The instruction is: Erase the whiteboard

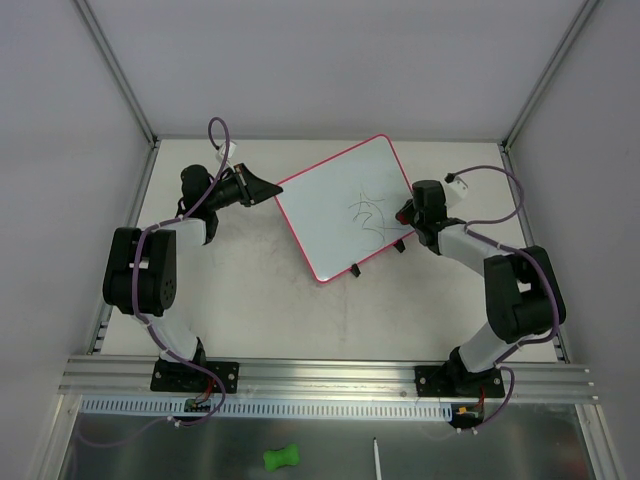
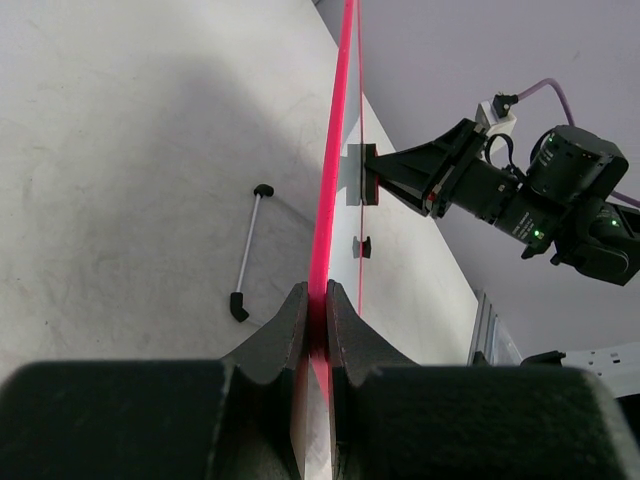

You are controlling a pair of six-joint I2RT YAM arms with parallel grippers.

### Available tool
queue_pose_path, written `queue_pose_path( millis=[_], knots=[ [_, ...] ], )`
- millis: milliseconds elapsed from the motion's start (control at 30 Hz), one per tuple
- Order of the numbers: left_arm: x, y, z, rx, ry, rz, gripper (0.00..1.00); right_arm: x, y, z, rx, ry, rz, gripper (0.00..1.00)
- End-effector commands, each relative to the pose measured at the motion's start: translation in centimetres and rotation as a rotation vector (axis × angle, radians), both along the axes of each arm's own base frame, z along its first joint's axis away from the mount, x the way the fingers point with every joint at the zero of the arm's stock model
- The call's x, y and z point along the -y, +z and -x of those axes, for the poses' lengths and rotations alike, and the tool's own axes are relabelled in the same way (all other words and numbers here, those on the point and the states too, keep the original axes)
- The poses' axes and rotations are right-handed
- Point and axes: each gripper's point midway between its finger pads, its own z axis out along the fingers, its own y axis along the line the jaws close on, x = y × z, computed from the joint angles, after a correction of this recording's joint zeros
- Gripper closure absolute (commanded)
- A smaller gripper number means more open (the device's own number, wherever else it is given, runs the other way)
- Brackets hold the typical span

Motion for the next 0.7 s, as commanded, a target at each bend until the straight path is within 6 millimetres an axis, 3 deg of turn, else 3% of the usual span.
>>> queue_pose_path(
  millis=[0,467,667],
  knots=[
    [0.5,0.8,0.9,0.084,-0.037,-0.034,1.00,1.8,-2.3,1.7,-0.088,-0.090,-0.034,1.00],
    [0.5,0.9,0.9,0.084,-0.037,-0.033,1.00,2.6,-4.8,4.5,-0.205,-0.123,-0.060,1.00],
    [0.5,0.9,0.9,0.084,-0.037,-0.033,1.00,2.9,-4.9,5.2,-0.203,-0.136,-0.062,1.00]
  ],
)
